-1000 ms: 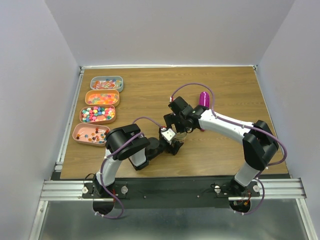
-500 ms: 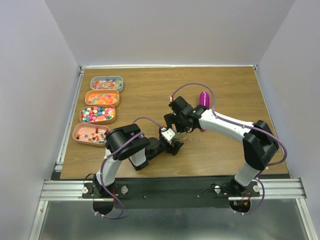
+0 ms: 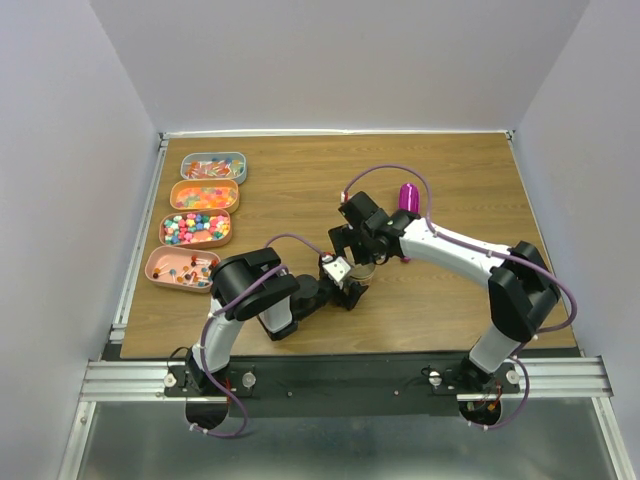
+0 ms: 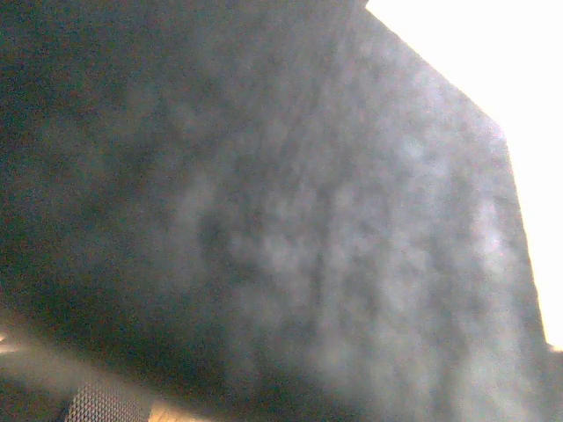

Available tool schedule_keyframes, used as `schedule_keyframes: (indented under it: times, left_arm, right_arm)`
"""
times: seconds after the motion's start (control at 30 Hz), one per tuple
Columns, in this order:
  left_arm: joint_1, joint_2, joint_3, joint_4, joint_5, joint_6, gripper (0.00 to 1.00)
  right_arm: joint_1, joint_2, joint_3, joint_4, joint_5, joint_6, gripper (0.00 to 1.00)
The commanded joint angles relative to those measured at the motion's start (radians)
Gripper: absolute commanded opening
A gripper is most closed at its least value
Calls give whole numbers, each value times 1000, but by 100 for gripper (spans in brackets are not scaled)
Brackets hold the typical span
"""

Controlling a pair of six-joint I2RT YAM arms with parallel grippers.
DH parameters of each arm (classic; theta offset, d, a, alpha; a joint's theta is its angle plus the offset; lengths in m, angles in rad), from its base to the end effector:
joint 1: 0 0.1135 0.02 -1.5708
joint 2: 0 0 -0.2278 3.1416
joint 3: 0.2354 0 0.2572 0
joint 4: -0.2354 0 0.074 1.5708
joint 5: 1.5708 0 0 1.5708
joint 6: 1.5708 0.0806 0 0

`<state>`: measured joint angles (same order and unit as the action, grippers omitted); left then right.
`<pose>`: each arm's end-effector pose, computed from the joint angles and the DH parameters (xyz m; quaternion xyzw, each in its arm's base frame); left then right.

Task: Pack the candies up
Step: Screw the bottle lid onto the packing bottle.

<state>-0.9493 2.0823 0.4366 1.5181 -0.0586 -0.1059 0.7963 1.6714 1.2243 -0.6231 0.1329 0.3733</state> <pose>0.1935 -0.2621 0.0386 0.2895 0.6926 -0.3134 0.5816 0.2651 0.2557 0.1511 -0.1868 0.9486 0.0828 0.2416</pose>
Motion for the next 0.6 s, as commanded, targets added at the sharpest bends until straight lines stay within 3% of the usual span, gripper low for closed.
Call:
schedule_keyframes:
  times: [0.0,0.33,0.57]
  left_arm:
    - [47,81,-35,568,-66,-92,73]
    - [49,82,-35,568,-60,-97,73]
    - [53,84,-35,567,-69,-106,76]
  right_arm:
    - [34,-154,64,22,-252,-4,100]
    - [32,-133,69,34,-363,-22,100]
    - [34,-108,21,54,-339,-25,100]
